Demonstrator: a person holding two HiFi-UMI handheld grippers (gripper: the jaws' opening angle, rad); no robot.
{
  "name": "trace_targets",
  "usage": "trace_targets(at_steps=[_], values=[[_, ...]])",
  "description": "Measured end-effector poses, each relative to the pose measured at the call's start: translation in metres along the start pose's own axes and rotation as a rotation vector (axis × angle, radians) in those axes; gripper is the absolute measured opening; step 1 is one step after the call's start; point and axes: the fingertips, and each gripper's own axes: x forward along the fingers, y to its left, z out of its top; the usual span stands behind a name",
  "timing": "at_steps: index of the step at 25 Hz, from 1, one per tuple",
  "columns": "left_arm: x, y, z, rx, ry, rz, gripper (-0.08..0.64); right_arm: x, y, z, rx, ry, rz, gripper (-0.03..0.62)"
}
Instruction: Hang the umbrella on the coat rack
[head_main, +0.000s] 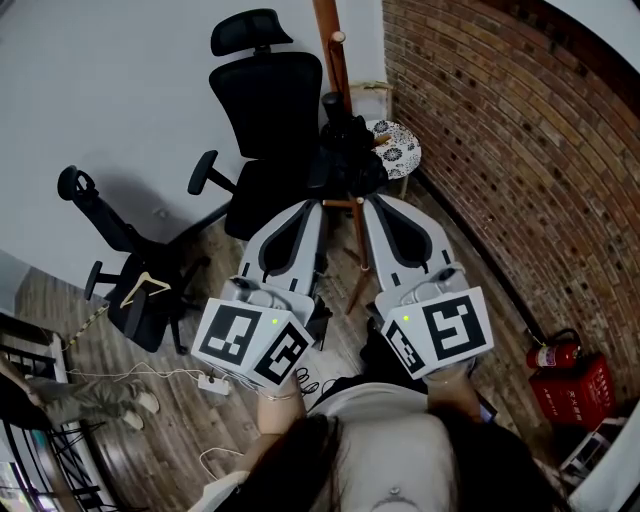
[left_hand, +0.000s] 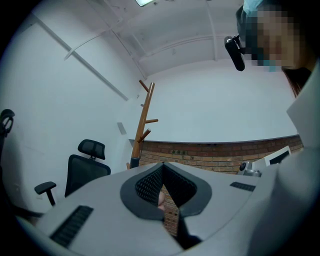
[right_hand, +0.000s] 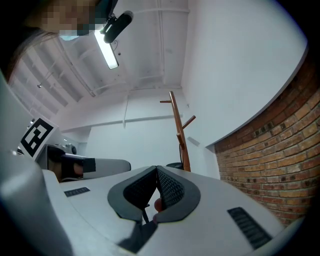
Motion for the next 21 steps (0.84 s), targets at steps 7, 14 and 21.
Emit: trace_targets(at_steps=[7,14,21], values=[[-0.011,-0.006,0.001,-0.002,0.000,-0.006,0.009,-0.009,0.008,0.002,0.007,-0.002,-0.006,0.035],[-0.020,-0.010,0.004,0.003,0.000,-0.011,0.009,-0.017,0.014,0.005,0.019,-0.003,-0.014,0.035],[-0.029,-0.017,0.004,0.009,0.003,-0.022,0.009,-0.026,0.019,0.008,0.031,-0.010,-0.029,0.035]])
